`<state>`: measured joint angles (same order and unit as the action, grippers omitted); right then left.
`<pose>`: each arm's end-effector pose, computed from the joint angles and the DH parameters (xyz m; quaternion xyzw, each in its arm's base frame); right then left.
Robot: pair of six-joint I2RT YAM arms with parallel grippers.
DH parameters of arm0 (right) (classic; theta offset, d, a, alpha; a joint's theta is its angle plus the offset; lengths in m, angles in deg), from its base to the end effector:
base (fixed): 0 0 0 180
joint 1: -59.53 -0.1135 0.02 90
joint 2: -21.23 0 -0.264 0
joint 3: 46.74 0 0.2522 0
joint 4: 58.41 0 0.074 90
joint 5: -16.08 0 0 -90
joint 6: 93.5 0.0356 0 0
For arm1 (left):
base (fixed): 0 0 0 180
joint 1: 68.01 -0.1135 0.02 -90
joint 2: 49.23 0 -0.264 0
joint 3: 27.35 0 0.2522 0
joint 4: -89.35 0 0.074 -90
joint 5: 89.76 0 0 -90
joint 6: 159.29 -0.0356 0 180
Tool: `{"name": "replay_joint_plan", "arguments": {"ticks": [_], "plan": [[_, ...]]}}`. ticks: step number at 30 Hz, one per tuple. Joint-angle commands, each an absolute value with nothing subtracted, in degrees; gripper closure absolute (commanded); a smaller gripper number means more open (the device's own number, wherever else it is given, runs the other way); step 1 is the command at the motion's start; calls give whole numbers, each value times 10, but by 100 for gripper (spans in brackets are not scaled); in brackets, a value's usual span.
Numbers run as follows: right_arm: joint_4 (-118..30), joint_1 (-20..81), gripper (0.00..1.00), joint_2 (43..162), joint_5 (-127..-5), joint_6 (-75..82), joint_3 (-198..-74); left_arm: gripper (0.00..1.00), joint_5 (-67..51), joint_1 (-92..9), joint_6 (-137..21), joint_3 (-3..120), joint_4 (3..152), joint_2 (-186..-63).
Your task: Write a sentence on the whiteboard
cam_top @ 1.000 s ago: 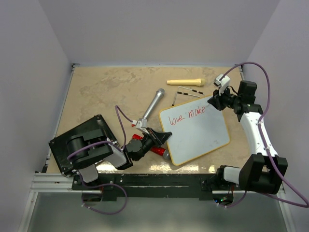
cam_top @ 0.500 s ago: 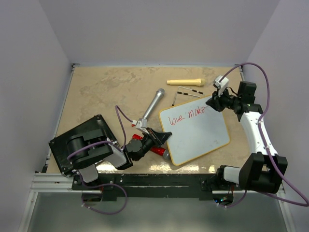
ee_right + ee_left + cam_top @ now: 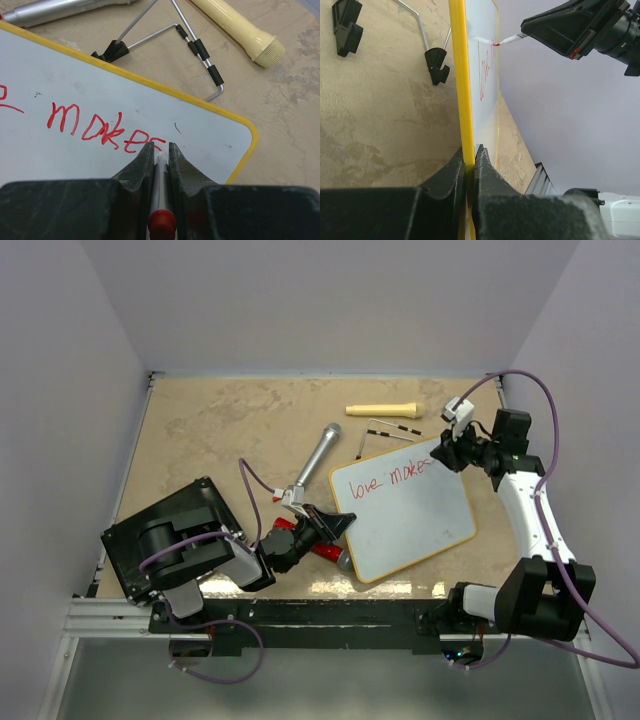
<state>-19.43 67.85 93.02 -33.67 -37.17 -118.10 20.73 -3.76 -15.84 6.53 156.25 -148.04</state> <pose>0.2684 -0.0160 0.2982 -0.3297 0.7960 0.1467 0.4860 0.1305 -0.2419 0.1496 -0.0630 0.6928 -0.5417 0.4718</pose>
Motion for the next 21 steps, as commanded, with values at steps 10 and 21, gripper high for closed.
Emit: {"name": "replay_joint_plan", "arguments": {"ticks": [10,21], "plan": [[-126,679,100,925,-253,-409,-1203,100,187,-33,-261,56,1600,-1496],[-133,703,100,800,-201,-329,-1247,100,191,-33,-263,50,1600,-1489]]}}
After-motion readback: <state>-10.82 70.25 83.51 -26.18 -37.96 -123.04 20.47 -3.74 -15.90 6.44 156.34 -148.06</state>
